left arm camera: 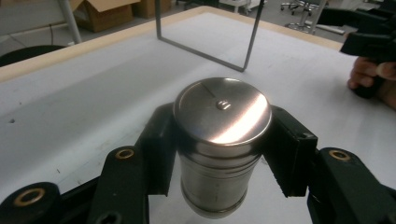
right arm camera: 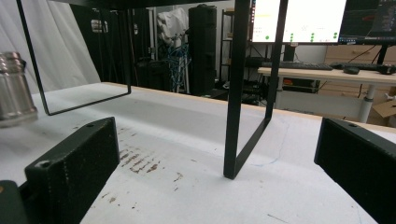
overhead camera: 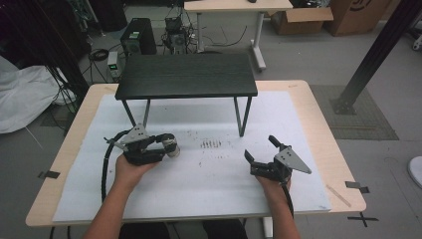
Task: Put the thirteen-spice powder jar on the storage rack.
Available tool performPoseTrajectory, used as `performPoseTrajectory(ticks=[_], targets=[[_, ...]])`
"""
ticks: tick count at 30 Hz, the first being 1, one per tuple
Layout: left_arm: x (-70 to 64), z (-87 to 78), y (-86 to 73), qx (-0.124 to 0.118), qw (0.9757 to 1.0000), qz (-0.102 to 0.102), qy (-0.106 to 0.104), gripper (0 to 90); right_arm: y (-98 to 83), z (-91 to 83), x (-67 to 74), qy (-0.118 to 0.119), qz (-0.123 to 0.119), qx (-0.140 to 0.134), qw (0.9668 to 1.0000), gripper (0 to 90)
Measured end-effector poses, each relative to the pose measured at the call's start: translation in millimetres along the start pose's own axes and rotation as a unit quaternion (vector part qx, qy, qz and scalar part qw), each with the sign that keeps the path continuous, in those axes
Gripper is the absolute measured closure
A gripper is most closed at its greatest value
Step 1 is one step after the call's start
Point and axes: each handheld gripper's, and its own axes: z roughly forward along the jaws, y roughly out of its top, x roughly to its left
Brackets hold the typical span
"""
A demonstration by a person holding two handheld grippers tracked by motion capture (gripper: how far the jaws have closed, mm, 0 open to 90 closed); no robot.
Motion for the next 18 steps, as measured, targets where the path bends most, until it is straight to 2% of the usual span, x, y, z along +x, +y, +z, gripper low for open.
performPoseTrajectory(ticks=[3,9,18], targets=[[-1.8,-11.4,11.7,-0.003,0.9999,0.011,-0.005,49.2,0.0,0.0,-0.1,0.0,0.0,0.0,1.0,0.0],[-1.9,-27.5,32.0,-0.005,0.9998,0.018,-0.007,49.1,-0.1,-0.2,-0.1,0.0,0.001,-0.001,1.0,0.0],[-2.0,-40.3,51.7,0.002,0.9996,0.026,-0.006,49.2,-0.1,-0.2,0.0,0.0,0.0,-0.002,1.0,0.0]])
